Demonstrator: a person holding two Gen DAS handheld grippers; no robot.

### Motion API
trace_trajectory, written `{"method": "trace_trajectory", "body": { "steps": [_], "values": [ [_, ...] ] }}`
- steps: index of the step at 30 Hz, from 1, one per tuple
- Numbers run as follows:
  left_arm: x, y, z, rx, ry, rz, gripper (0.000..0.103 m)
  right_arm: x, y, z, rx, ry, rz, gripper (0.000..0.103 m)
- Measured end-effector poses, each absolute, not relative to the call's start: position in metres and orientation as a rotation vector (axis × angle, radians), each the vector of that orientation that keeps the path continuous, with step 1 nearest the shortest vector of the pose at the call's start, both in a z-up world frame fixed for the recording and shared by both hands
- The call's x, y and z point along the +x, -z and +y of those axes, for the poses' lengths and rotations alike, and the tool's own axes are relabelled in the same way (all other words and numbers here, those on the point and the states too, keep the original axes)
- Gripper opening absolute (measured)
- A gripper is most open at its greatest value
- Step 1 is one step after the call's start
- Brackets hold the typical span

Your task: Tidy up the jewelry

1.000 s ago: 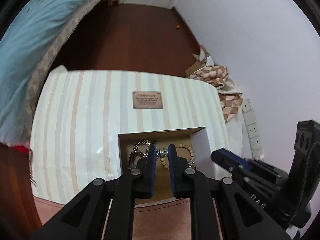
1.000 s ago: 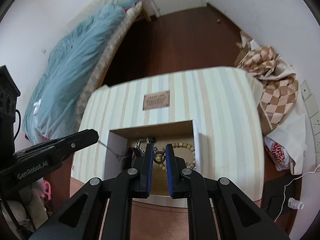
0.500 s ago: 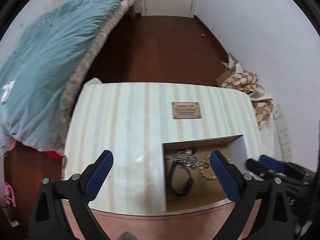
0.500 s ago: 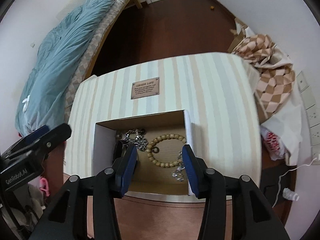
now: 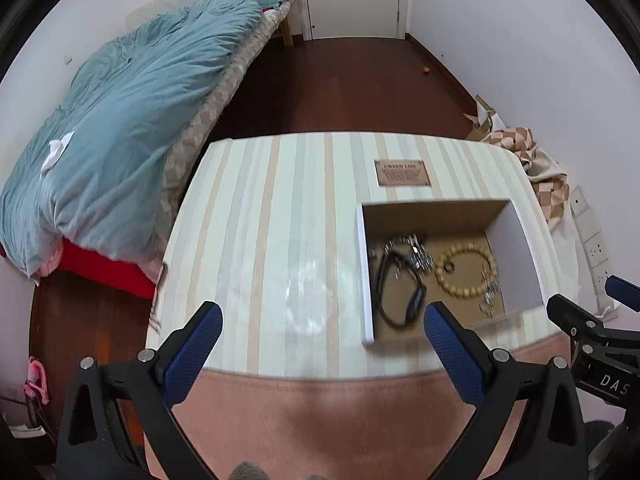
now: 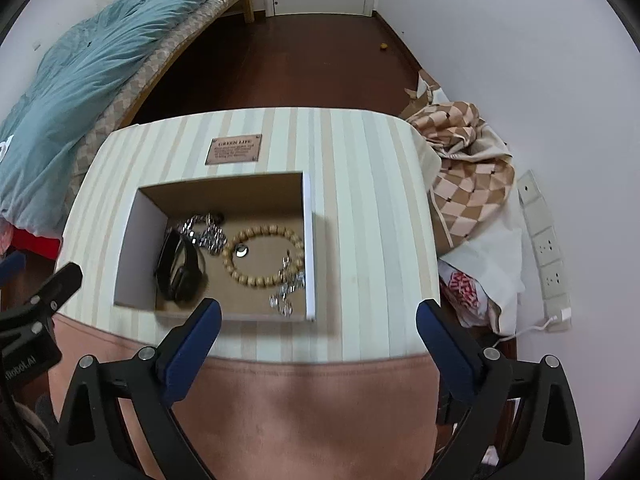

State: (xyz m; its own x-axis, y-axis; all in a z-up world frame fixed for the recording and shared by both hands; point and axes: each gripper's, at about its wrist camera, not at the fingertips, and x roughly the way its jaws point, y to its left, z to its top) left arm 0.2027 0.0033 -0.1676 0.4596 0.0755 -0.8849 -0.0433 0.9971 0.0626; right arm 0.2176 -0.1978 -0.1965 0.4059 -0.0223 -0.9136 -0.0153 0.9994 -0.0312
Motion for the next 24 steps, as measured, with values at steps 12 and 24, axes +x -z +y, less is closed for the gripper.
{"method": "trace_trajectory", "body": {
  "steps": [12, 24],
  "values": [
    [0.118, 0.087, -0.004, 0.003, -0.051, 0.965, 0.103, 0.123, 0.099, -0.203, -0.006, 0.02, 0.97, 0.099],
    [0.034, -0.019, -0.003, -0.035, -0.029, 0.801, 0.103, 0.023, -0.011, -0.205, -0.004, 0.039, 0.77, 0.099]
  ]
}}
